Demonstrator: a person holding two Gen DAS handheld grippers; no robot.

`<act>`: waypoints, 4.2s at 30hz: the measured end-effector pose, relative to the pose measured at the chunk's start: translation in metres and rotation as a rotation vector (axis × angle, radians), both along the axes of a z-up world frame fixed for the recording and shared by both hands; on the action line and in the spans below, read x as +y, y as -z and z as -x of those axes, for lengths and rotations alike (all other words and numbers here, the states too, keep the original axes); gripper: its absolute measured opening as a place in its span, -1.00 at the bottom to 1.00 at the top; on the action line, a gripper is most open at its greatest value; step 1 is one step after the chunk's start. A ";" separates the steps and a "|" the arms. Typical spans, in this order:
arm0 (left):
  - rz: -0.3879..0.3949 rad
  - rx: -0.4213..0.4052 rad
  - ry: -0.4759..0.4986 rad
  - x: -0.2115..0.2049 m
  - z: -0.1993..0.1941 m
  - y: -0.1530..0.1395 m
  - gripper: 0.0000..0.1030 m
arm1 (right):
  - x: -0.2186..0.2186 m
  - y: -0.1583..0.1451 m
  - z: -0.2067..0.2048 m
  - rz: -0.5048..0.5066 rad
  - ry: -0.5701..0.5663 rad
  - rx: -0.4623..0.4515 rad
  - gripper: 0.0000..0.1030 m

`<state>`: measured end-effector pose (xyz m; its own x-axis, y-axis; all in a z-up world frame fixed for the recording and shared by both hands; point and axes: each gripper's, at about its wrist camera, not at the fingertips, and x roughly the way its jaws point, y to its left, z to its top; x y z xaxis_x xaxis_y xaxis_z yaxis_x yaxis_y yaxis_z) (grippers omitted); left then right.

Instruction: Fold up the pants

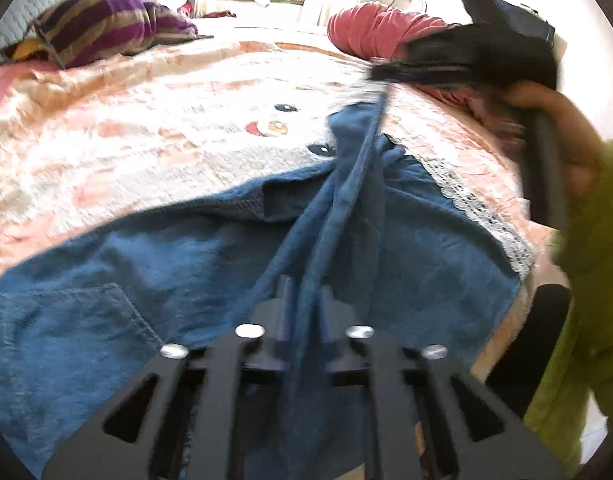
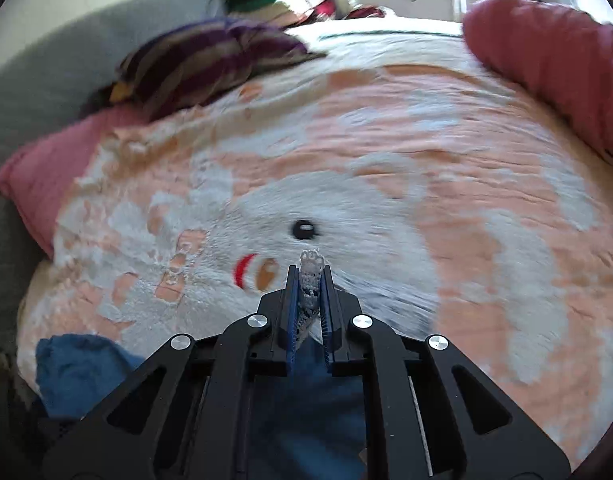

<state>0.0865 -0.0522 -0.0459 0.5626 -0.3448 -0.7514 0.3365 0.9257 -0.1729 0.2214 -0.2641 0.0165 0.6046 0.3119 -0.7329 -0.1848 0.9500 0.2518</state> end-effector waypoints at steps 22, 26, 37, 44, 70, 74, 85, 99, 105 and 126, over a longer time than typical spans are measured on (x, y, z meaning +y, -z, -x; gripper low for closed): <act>-0.089 -0.066 0.209 -0.028 0.045 -0.011 -0.92 | -0.103 0.039 0.186 -0.068 0.159 0.086 -0.90; -0.106 -0.062 0.249 -0.035 0.051 -0.007 -0.87 | -0.108 0.042 0.201 -0.027 0.189 0.069 -0.90; -0.162 -0.027 0.280 -0.049 0.058 0.009 -0.87 | -0.104 0.054 0.200 0.145 0.227 0.097 -0.57; -0.163 -0.019 0.281 -0.047 0.063 0.008 -0.51 | -0.106 0.019 0.228 0.147 0.227 -0.065 -0.37; -0.178 0.027 -0.470 0.162 0.055 -0.025 -0.36 | -0.062 0.064 0.187 0.075 0.044 0.110 -0.05; -0.189 0.021 -0.478 0.173 0.056 -0.027 -0.32 | -0.062 0.065 0.188 0.089 0.045 0.114 -0.05; -0.185 -0.073 -0.500 0.170 0.066 -0.056 0.29 | -0.057 0.052 0.191 0.092 0.033 0.051 0.07; -0.050 -0.032 -0.206 0.064 -0.019 -0.055 0.42 | -0.066 0.009 0.143 0.093 0.051 -0.069 0.14; -0.042 0.058 -0.149 0.033 -0.072 -0.023 0.42 | -0.093 0.011 0.073 0.049 0.061 -0.018 0.13; 0.078 0.169 -0.098 0.010 -0.131 0.023 -0.85 | -0.118 0.087 0.020 -0.210 -0.048 0.141 -0.70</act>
